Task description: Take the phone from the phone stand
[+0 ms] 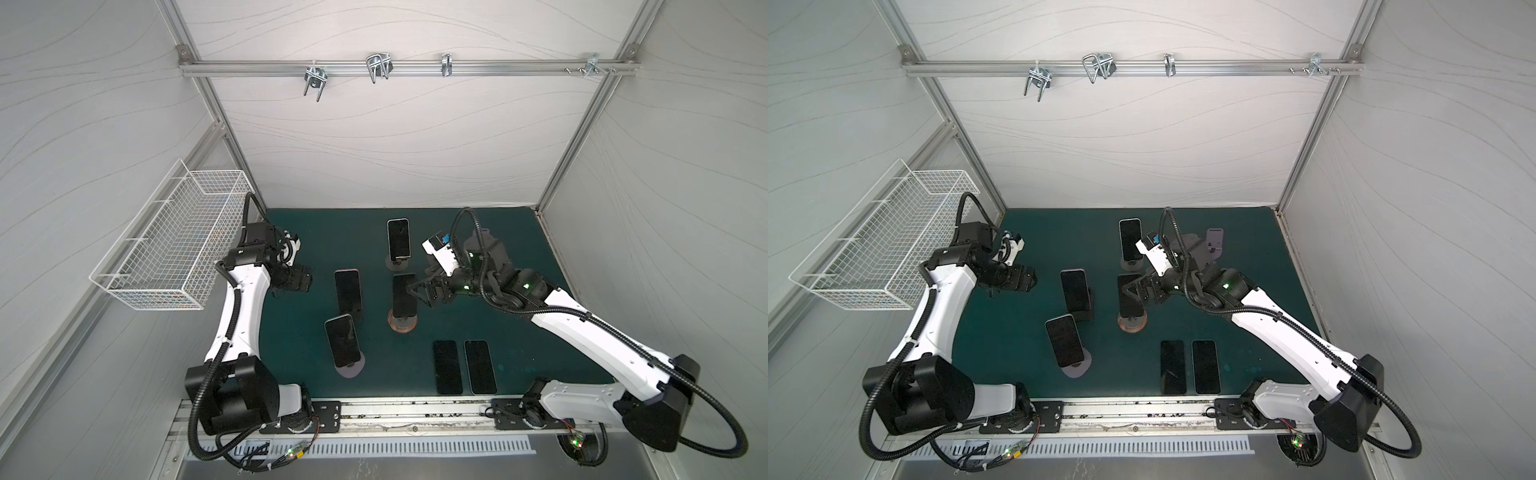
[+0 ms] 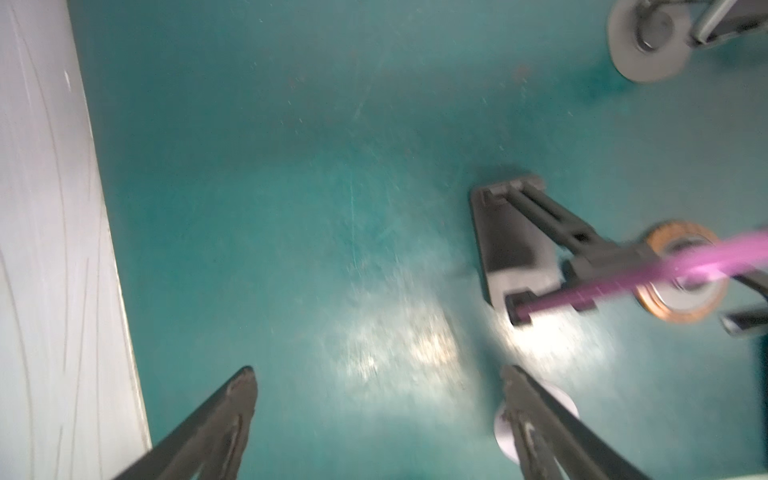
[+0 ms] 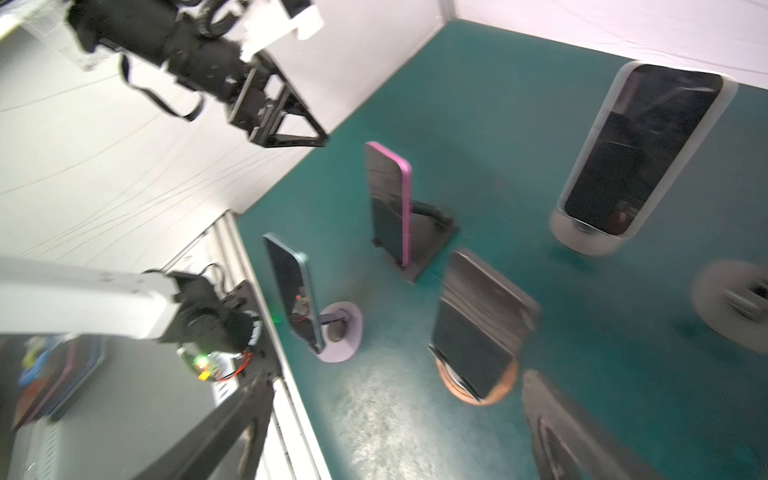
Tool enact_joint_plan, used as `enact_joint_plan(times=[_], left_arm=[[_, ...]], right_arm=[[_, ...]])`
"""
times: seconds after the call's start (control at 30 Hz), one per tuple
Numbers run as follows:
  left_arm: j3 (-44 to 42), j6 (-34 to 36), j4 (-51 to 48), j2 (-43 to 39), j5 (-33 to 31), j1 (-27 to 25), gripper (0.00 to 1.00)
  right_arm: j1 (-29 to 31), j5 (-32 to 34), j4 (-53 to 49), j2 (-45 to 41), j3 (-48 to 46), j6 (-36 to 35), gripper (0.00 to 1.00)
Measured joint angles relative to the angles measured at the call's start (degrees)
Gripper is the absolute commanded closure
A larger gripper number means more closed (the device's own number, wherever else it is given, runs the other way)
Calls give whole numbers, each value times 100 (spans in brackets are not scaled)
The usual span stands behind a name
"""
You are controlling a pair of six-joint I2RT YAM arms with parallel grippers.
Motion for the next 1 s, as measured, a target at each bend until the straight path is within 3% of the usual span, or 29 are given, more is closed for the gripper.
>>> enact_joint_plan(times=[0.27, 0.47, 0.7, 1.0], left_arm=[[415, -22, -984, -334, 153, 0, 0], [535, -26, -1414, -824, 382, 0, 0], [490, -391, -1178, -1248, 225, 0, 0], [153, -846, -330, -955, 9, 0, 0]], right_arm=[[1165, 485, -20, 940, 748, 243, 1], [1405, 866, -44, 1113, 758, 651, 1], [1897, 2065, -570, 1655, 1408, 1786, 1], [3012, 3943, -1360, 2730, 2625, 3021, 1]])
